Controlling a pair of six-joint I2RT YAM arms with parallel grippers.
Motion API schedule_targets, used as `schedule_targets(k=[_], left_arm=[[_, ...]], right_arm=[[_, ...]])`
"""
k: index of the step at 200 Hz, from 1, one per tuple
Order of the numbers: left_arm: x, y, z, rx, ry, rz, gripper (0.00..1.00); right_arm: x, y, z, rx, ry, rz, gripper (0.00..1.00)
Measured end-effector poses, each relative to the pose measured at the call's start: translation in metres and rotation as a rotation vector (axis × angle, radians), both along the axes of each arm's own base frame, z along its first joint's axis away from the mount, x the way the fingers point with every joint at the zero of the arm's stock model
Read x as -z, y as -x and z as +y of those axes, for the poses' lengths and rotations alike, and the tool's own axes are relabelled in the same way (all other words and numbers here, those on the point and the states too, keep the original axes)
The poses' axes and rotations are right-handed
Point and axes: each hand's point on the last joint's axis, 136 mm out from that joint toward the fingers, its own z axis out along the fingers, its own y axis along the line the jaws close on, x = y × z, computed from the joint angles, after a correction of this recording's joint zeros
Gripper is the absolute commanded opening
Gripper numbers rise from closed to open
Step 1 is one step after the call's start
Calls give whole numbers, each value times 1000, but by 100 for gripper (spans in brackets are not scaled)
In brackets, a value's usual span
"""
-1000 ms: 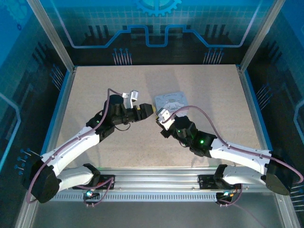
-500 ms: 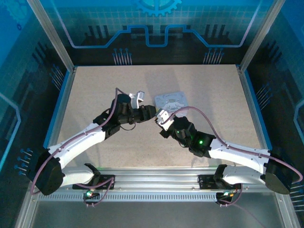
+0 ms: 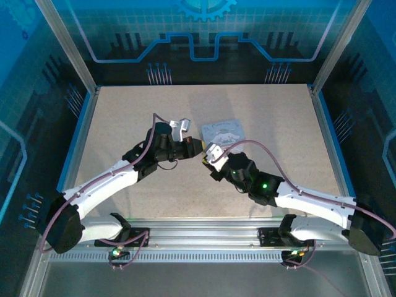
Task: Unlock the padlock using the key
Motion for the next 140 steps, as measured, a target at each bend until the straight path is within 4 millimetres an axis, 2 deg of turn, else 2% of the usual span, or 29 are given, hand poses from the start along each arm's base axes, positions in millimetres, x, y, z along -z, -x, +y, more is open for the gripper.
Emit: schedule_targets(k=[29,63,107,140], left_arm=[[-10,0,0,37,-27,-115,0],[-38,3,-4,99,-22,-309,0],[-64,13,-13,195,28,-461,0],[-76,22,-18,253,72,-506,0]], right_arm=[[0,5,-22,-38,-92,69,54],[-13,-2,-48,-82,-326,197,56],[-35,14,-36,-259,-548,337,55],[-49,22,-24,-359,-629,393,48]])
